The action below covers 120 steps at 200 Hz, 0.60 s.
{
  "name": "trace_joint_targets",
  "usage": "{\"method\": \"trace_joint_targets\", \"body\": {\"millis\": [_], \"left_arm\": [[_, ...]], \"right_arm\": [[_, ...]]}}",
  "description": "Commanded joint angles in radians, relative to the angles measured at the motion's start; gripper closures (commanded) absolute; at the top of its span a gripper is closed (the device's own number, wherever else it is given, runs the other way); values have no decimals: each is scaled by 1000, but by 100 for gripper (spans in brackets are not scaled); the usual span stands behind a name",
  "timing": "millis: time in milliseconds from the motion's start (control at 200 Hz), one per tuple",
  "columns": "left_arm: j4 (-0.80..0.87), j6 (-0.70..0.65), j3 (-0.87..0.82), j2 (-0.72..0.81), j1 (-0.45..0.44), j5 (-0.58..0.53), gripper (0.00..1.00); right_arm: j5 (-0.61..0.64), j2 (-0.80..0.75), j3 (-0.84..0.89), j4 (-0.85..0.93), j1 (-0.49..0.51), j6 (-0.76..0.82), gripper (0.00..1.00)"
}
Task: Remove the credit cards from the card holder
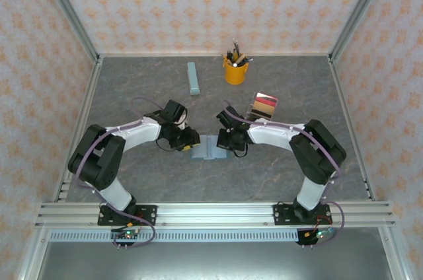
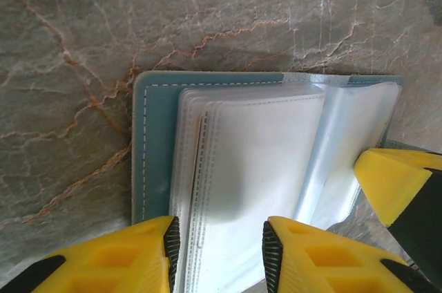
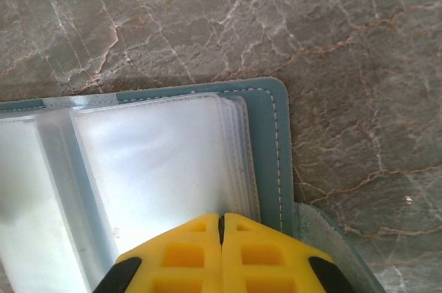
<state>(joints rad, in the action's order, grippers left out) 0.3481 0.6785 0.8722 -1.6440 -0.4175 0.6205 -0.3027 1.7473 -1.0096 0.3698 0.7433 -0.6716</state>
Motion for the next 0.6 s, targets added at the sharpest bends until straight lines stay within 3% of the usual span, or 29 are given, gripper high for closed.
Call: {"method": "trace_joint_targets", "body": {"millis": [0, 140, 596], "left_arm": [[-14, -20, 30, -12, -6, 15, 66], [-23, -18, 34, -16, -8, 31, 72], [-129, 16, 25, -18, -16, 160, 72]], "right_arm": [[47, 44, 6, 64, -1, 3, 95], [45, 50, 4, 66, -1, 3, 95], [34, 51, 3, 57, -1, 3, 95]]}}
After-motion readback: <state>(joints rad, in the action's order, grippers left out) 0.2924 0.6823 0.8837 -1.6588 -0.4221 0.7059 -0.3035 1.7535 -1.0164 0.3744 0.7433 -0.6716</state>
